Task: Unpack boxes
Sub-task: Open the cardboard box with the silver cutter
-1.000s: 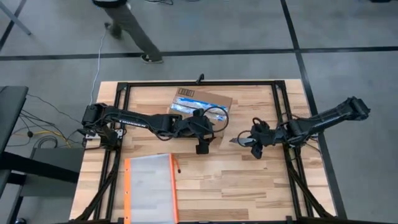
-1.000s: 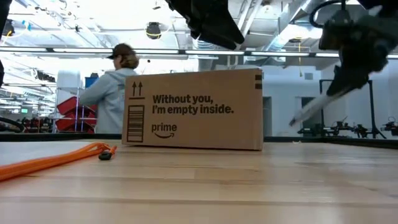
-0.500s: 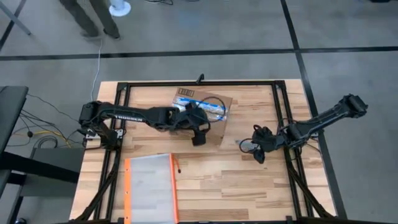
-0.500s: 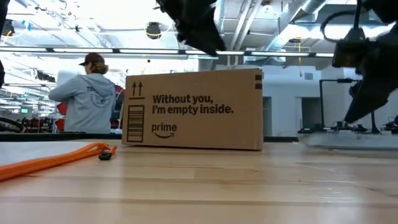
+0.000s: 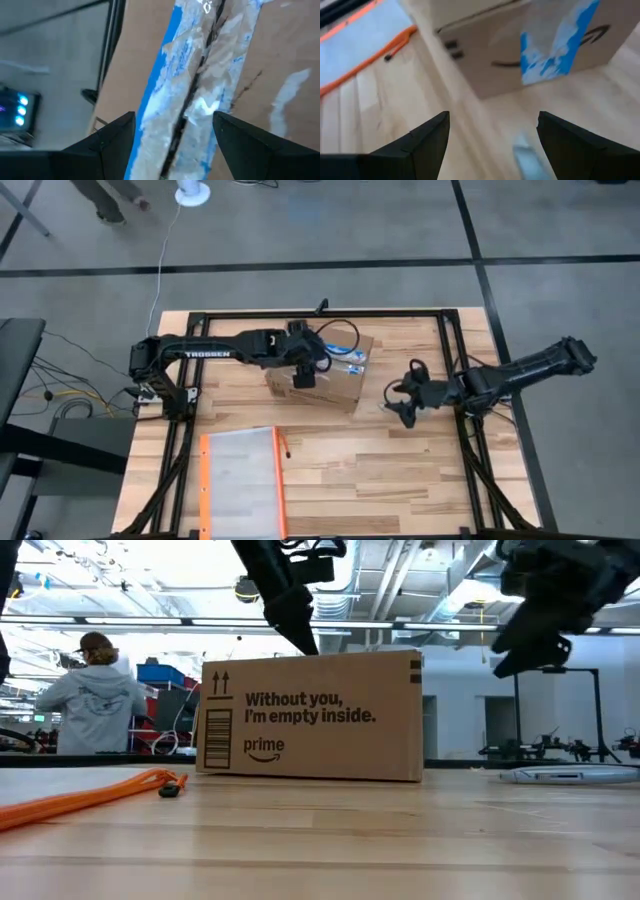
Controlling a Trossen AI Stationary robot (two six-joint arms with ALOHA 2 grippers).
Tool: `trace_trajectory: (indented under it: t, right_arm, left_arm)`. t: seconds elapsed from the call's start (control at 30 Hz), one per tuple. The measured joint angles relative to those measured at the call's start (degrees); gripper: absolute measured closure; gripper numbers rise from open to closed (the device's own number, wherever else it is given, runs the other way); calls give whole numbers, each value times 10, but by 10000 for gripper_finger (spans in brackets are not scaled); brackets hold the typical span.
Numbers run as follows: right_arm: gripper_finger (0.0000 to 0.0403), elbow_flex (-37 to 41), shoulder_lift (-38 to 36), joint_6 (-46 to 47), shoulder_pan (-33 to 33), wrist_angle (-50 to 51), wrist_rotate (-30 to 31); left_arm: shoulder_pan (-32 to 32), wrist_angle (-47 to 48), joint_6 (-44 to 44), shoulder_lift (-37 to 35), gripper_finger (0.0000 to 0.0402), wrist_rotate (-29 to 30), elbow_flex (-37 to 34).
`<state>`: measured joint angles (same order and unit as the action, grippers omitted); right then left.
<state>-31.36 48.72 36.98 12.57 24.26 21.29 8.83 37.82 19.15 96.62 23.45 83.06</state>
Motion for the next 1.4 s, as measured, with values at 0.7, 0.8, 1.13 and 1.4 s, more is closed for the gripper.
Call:
trace_trajectory:
  t: [0.7,0.8,1.13,1.4]
  right_arm:
    - [122,-1,4,5,-30,-59,-1]
    - [122,-1,12,5,-23,-73,-1]
    - [121,-1,16,1,-13,-71,-1]
    - [121,-19,16,-12,-13,-72,-1]
  left_arm:
    - [37,-114,79,47,204,54,-27]
    - [45,-113,65,48,296,53,-27]
    - [57,-77,65,48,401,46,-21]
    - [25,29,63,43,401,54,72]
